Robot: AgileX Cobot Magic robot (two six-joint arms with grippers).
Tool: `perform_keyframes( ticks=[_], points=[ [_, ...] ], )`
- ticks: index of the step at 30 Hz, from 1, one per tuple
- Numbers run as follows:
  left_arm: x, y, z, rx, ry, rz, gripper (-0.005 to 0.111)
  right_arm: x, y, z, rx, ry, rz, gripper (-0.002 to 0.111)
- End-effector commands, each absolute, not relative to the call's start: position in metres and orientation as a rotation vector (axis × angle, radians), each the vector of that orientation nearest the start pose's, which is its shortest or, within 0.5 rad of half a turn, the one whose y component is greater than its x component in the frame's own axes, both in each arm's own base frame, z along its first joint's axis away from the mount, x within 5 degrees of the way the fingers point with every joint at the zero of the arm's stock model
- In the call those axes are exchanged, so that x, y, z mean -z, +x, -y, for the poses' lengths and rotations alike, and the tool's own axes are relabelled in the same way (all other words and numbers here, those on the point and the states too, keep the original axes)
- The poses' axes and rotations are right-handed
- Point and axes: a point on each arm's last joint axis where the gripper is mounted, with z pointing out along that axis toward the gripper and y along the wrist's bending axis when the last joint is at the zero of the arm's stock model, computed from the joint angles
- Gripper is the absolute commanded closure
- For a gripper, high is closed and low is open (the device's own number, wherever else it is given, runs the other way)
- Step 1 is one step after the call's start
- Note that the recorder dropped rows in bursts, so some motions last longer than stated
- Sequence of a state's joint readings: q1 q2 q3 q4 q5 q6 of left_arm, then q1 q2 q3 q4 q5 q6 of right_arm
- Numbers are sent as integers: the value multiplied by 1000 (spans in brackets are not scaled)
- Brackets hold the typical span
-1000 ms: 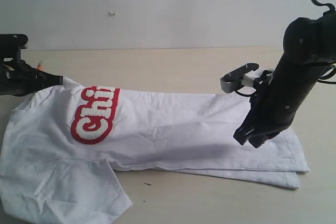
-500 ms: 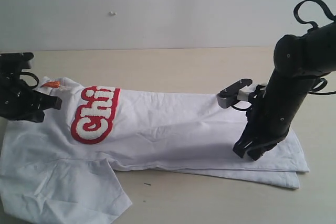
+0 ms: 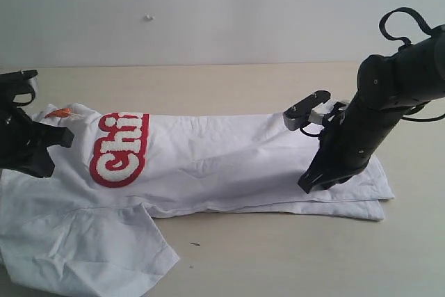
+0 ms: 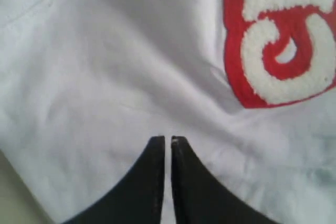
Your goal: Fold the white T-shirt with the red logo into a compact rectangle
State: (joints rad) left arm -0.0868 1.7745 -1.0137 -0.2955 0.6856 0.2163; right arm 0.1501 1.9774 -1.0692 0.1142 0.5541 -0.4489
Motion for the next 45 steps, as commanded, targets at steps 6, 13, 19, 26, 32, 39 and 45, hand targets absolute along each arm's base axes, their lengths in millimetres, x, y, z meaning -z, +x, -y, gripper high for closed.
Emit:
perform_keyframes(
  ticks=[6,13,19,26,32,39,45],
  points=[
    [-182,279,44,323,158,-2982,56,-138,345,-61,-100,-657,-2786,108],
    [-155,237,40,329,7,-2949,67,-159,339,-64,-170,-602,-2772,108],
    [-149,223,37,327,-92,-2869,50,-165,334,-69,-255,-650,-2774,108],
    [-142,215,31,266,-194,-2825,47,-166,332,-70,-273,-667,-2784,108],
    [-141,217,13,215,-360,-2776,47,-166,331,-70,-281,-668,-2790,108],
    [-141,219,5,200,-398,-2753,47,-166,331,-70,-281,-668,-2790,108],
    [-133,220,5,191,-381,-2789,47,-165,330,-70,-288,-674,-2801,108]
  ],
)
